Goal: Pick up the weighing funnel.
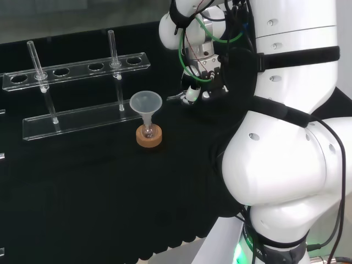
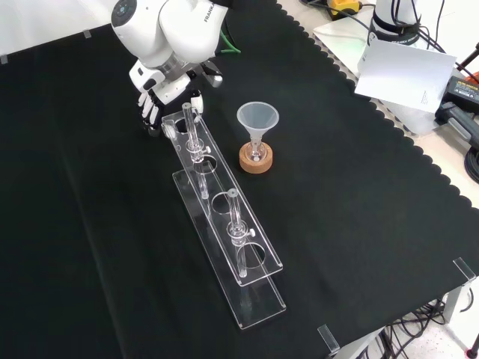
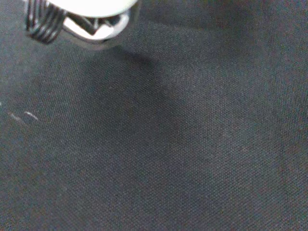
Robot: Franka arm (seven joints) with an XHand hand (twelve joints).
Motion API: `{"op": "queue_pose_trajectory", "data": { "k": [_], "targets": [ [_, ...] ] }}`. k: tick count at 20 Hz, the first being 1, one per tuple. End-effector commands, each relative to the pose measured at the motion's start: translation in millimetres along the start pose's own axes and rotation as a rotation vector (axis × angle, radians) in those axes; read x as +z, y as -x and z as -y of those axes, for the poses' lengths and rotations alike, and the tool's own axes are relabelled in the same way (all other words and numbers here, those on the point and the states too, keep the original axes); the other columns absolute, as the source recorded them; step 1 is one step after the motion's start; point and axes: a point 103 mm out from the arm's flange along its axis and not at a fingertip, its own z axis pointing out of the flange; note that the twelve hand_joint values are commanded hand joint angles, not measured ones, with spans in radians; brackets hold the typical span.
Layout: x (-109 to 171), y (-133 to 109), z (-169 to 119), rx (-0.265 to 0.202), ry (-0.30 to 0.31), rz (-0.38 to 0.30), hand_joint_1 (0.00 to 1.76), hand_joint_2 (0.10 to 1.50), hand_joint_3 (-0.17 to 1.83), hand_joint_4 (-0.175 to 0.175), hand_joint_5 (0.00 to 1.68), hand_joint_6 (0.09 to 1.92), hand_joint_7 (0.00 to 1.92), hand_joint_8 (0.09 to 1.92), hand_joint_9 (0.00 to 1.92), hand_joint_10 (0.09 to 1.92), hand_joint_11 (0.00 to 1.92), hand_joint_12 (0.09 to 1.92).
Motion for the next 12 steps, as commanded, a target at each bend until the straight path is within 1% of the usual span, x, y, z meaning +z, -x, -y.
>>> {"op": "queue_pose_trajectory", "data": {
  "k": [1, 4, 12],
  "targets": [
    [1.4, -2.7, -0.7, 0.008, 0.000, 0.001, 0.95, 0.58, 0.62, 0.007, 0.64, 0.33, 0.43, 0.66, 0.68, 0.52, 0.44, 1.30],
    [1.5, -2.6, -1.3, 0.009, 0.002, -0.002, 0.95, 0.58, 0.63, 0.007, 0.60, 0.42, 0.43, 0.66, 0.68, 0.52, 0.45, 1.29],
    [2.0, -1.4, -6.2, 0.015, -0.015, 0.000, 0.94, 0.60, 0.63, 0.010, 0.58, 0.52, 0.43, 0.67, 0.68, 0.53, 0.45, 1.29]
  ]
}}
